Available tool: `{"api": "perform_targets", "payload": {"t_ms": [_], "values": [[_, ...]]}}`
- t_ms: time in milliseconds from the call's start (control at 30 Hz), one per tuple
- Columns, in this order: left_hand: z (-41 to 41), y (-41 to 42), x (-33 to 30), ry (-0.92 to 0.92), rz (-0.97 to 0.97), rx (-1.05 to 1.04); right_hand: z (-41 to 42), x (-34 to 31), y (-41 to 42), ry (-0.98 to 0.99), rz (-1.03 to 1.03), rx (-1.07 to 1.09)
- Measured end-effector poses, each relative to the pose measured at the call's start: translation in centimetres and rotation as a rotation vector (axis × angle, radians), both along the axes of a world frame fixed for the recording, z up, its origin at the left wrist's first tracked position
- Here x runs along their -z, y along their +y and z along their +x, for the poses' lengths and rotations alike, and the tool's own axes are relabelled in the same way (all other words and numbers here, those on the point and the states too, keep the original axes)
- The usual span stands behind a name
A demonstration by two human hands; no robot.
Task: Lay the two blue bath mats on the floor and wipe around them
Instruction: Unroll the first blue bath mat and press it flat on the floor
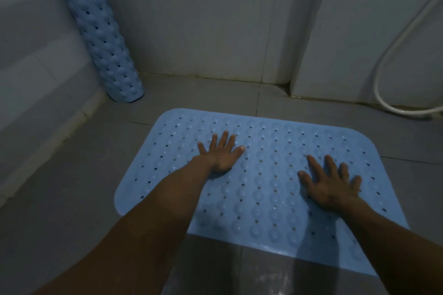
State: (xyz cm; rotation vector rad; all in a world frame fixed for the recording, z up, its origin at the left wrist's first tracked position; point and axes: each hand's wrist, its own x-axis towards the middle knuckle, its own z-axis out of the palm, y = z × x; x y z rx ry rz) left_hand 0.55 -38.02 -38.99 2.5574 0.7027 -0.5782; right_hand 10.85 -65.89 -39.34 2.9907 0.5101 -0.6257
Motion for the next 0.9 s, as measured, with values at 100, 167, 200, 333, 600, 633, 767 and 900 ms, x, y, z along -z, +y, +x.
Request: {"api": "perform_targets", "payload": {"t_ms": [100, 167, 200, 333, 600, 633, 767, 900], "values": [[-1.4, 1.9, -0.8, -0.135, -0.037, 0.043, 0.1, -0.8, 1.6, -0.055, -0.039, -0.055], [-3.0, 3.6, -0.5, -0.247, 0.073, 0.109, -0.6, -1.4, 3.8, -0.093, -0.02, -0.083], [-3.9, 4.6, -0.2, -0.277, 0.127, 0.133, -1.1, -1.7, 5.2, -0.103, -0.003, -0.102], [-6.2, 9.4, 1.0, -0.32, 0.277, 0.169, -3.4, -2.8, 12.1, -0.109, 0.065, -0.184], [-6.1, 13.4, 2.7, -0.363, 0.259, 0.199, -8.4, -1.6, 23.3, -0.028, 0.151, -0.321], [-5.9, 13.6, 2.8, -0.364, 0.252, 0.209, -8.4, -1.3, 24.3, -0.024, 0.147, -0.293], [-5.5, 13.7, 3.9, -0.398, 0.254, 0.191, -7.5, 0.1, 26.8, -0.026, 0.131, -0.213], [-5.9, 13.3, 4.2, -0.448, 0.295, 0.158, -7.9, 2.2, 26.9, -0.093, 0.232, -0.166]]}}
